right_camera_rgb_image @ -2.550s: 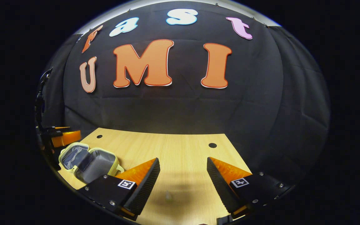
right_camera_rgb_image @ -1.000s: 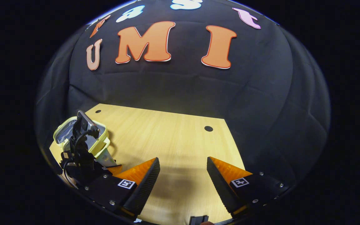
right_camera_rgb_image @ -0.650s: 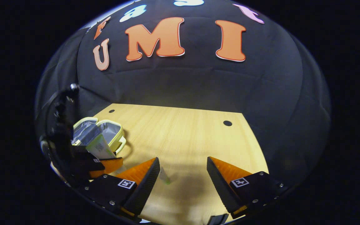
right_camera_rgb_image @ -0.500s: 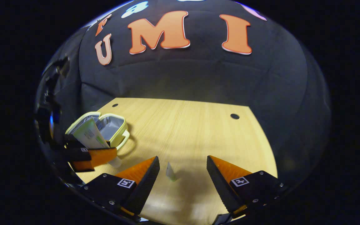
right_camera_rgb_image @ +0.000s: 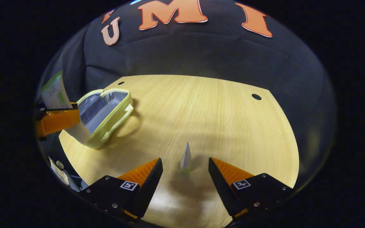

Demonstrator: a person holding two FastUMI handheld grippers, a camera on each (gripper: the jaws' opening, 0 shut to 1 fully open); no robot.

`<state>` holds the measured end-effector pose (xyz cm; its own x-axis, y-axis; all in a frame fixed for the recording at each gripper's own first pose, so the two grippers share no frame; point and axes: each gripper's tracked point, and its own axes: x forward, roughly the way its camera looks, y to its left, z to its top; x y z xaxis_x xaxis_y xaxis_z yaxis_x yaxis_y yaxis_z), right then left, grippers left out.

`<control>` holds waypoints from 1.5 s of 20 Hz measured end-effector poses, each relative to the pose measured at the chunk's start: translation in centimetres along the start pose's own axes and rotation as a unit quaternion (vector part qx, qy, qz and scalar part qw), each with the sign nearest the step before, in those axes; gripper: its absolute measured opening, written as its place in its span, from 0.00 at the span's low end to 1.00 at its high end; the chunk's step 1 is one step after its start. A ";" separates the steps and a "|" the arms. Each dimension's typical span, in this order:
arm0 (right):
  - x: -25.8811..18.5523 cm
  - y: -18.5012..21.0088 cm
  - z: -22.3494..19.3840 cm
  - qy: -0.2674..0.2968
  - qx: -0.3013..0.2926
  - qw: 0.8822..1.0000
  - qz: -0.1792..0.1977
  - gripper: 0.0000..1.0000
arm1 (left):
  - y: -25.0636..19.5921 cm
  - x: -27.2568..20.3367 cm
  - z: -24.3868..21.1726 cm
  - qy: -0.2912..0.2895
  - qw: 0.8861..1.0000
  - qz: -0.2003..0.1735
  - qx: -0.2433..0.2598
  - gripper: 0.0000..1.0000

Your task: First open the suitcase, pack the skin care products into it, and then close the suitcase.

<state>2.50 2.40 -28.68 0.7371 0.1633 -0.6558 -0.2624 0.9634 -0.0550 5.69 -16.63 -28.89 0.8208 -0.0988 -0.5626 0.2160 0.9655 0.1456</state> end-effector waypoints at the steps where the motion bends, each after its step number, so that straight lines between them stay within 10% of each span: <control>1: 0.6 0.1 -0.2 0.007 -0.006 1.000 0.001 0.87 | 0.3 0.0 -0.2 0.002 1.000 0.000 -0.007 0.35; 9: 2.7 0.9 -2.0 0.055 -0.024 0.998 0.002 0.31 | 2.9 -0.3 -0.4 0.005 0.999 0.011 -0.031 0.35; 21: -2.2 4.3 3.3 0.036 0.024 0.998 0.039 0.22 | 12.8 -3.8 4.4 0.027 0.999 -0.005 -0.028 0.35; 30: -4.3 9.1 5.3 0.026 0.148 0.989 -0.013 0.27 | 19.2 4.3 -1.7 0.243 0.962 -0.122 -0.004 0.35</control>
<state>0.24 11.60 -22.37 0.7059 0.1329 -0.6958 -0.0441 0.9886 0.1441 12.45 1.91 -29.91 0.4023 -0.2001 -0.8934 0.3649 0.9300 -0.0440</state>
